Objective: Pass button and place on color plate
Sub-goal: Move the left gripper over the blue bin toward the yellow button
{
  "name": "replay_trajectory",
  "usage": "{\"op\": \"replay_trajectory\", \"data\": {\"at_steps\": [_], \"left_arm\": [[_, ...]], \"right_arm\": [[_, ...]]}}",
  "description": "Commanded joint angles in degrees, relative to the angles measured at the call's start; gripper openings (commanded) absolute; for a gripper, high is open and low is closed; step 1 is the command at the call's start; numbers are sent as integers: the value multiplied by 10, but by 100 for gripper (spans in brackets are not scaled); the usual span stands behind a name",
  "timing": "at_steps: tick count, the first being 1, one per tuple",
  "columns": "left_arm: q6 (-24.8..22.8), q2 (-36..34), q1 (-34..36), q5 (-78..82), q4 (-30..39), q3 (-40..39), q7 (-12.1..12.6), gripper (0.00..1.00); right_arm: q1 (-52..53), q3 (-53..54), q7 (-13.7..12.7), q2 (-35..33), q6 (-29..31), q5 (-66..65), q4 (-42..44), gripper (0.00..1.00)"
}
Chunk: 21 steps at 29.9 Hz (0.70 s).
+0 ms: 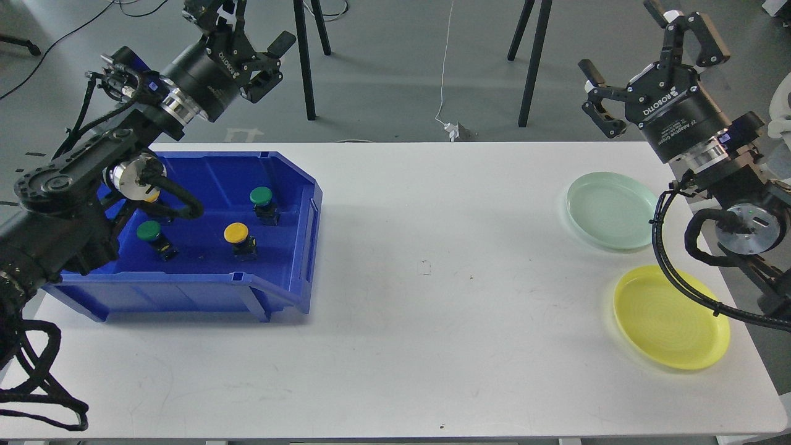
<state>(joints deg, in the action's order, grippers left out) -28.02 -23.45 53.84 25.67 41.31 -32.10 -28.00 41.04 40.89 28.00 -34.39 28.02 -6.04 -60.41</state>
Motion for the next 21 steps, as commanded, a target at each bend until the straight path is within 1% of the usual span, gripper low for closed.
{"op": "replay_trajectory", "data": {"at_steps": [1, 6, 8, 10, 12, 16, 19, 21], "left_arm": [[0, 0, -4, 0, 0, 1, 0, 100], [0, -11, -4, -7, -14, -5, 0, 100], [0, -3, -6, -23, -28, -17, 0, 100], [0, 10, -5, -34, -19, -27, 0, 100], [0, 19, -7, -36, 23, -37, 0, 100], [0, 8, -22, -23, 162, -48, 0, 100], [0, -40, -8, 51, 246, -38, 0, 100], [0, -71, 16, 110, 275, -2, 0, 100]], "right_arm": [[-1, 12, 0, 3, 0, 0, 2, 99], [-1, 14, 0, 4, 0, 0, 5, 99], [-1, 15, 0, 5, 0, 0, 11, 99], [-1, 18, 0, 5, 0, 0, 15, 99], [-3, 23, 0, 7, 0, 0, 15, 99], [-3, 23, 0, 11, 0, 0, 16, 99], [-11, 24, 0, 11, 0, 0, 16, 99], [-16, 26, 0, 11, 0, 0, 16, 99]]}}
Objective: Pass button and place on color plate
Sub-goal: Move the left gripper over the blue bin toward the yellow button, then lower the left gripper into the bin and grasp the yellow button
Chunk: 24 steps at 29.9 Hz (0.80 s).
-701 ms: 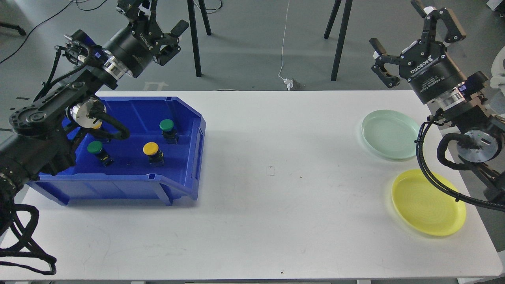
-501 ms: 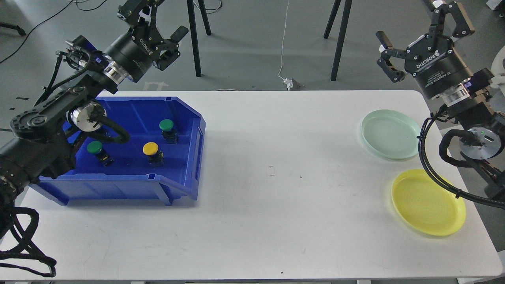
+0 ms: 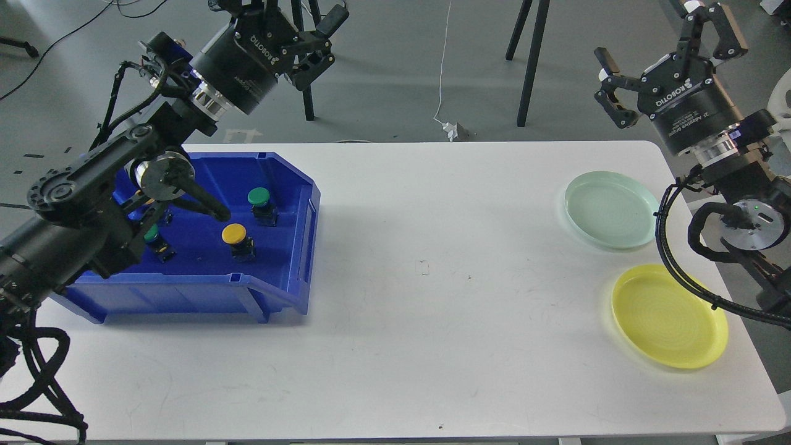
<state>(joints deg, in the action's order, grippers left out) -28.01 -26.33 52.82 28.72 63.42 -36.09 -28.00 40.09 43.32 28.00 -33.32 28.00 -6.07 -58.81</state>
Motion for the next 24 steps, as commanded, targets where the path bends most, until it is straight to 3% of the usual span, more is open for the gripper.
{"op": "replay_trajectory", "data": {"at_steps": [1, 5, 9, 13, 16, 24], "left_arm": [[0, -56, 46, 97, 57, 73, 0, 100], [3, -113, 180, 122, 56, 291, 0, 100], [97, -132, 324, 165, 42, 533, 0, 100], [155, -125, 413, 224, 27, 721, 0, 100], [173, -120, 433, 257, 27, 790, 0, 100], [176, -122, 402, 319, 20, 844, 0, 100]], "right_arm": [[-8, 4, 0, 0, 0, -1, 1, 99], [-12, 5, 0, -1, 0, -1, 10, 99], [-13, 11, 0, -1, 0, 0, 17, 99], [-16, 12, 0, -2, 0, -1, 19, 99], [-19, 12, 0, -3, 0, -1, 19, 99], [-24, 12, 0, -6, 0, -1, 26, 99]]}}
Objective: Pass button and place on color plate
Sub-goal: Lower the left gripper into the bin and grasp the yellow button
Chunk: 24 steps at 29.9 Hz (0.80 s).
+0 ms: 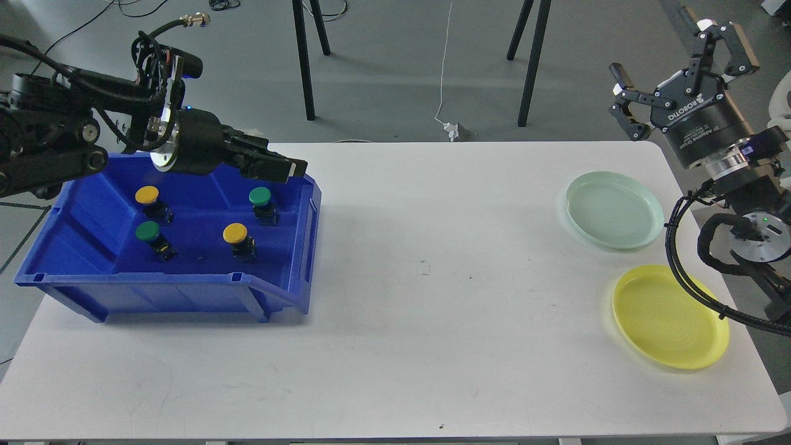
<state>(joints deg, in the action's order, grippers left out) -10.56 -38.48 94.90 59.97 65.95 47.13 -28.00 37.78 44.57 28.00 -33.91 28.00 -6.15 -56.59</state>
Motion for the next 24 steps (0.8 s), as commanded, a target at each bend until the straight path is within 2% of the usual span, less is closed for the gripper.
{"op": "replay_trajectory", "data": {"at_steps": [1, 7, 10, 15, 24], "left_arm": [[1, 1, -29, 7, -12, 11, 0, 100], [10, 7, -96, 8, -51, 3, 0, 99], [27, 22, -135, 7, -91, 3, 0, 99], [28, 50, -189, 7, -175, 1, 0, 98], [26, 52, -200, 7, -195, -1, 0, 98]], "right_arm": [[-1, 0, 0, 0, 0, 0, 3, 99], [-4, 0, 0, 0, 0, 0, 4, 99], [-4, 0, 0, 0, 0, 0, 5, 99], [-4, 0, 0, 0, 0, 0, 6, 99], [-10, 0, 0, 0, 0, 0, 6, 99]]}}
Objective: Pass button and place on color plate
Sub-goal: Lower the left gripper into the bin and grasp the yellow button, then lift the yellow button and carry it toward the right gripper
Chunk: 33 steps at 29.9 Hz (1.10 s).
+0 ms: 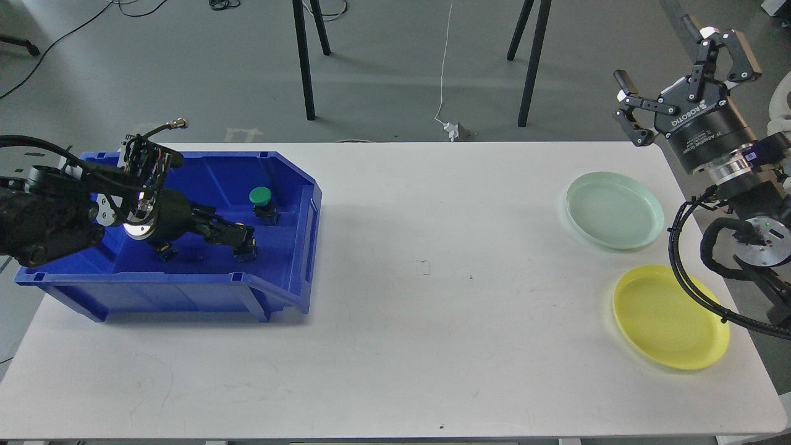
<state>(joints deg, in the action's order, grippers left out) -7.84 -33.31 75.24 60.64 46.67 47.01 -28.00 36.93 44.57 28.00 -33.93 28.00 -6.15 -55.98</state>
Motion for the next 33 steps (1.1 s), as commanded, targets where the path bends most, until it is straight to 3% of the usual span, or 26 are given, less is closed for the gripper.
{"op": "replay_trajectory", "data": {"at_steps": [1, 16, 24, 27, 30, 33], "left_arm": [[-1, 1, -8, 0, -5, 0, 0, 97], [-3, 12, -30, -1, -23, -11, 0, 95], [-6, 25, -40, -1, -36, -17, 0, 88], [-10, 31, -40, -1, -40, -17, 0, 83], [-15, 31, -40, -1, -47, -17, 0, 69], [-16, 31, -39, -2, -47, -17, 0, 62]], "right_arm": [[-1, 0, 0, 0, 0, 0, 0, 99], [-9, 0, 0, -3, 0, 0, 0, 99], [-12, 0, 0, -3, 0, 0, 0, 99], [-16, 0, 0, -3, 0, 0, 0, 99], [-17, 0, 0, -3, 0, 0, 1, 99], [-17, 0, 0, -3, 0, 1, 1, 99]]}}
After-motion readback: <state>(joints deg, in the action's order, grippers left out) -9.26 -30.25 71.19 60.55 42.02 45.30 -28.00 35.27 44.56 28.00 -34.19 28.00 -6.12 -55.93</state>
